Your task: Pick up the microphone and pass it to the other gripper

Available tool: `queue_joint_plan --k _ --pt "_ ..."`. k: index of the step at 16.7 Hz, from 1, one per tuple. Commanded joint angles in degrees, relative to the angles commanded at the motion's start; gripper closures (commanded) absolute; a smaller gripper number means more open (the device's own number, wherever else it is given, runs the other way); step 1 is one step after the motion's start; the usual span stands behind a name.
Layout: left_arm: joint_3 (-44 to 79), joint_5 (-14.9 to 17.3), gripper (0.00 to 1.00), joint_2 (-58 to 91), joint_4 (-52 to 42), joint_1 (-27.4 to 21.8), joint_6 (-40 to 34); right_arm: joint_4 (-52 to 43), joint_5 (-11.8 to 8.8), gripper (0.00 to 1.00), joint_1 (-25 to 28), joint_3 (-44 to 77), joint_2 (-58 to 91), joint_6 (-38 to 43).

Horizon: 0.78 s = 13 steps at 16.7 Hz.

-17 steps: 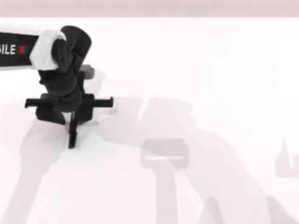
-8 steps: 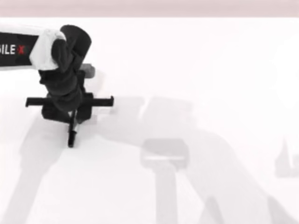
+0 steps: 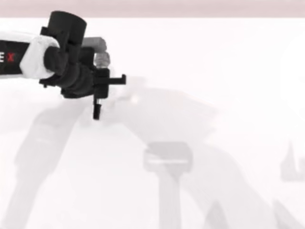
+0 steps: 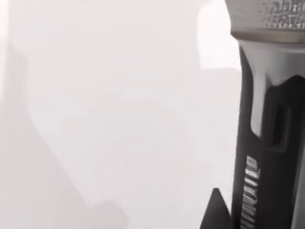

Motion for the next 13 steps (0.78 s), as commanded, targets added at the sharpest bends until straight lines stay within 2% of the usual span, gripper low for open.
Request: queue_joint_plan --k 8,13 --pt "-12.31 15.35 1.0 -8.88 41.4 1.55 6.74 0.0 0.0 0.0 0.0 0.0 0.0 0.0" --pt "-16.99 22.11 1.0 -14.99 57.53 2.34 10.24 0.0 0.0 0.0 0.0 0.0 0.0 0.0"
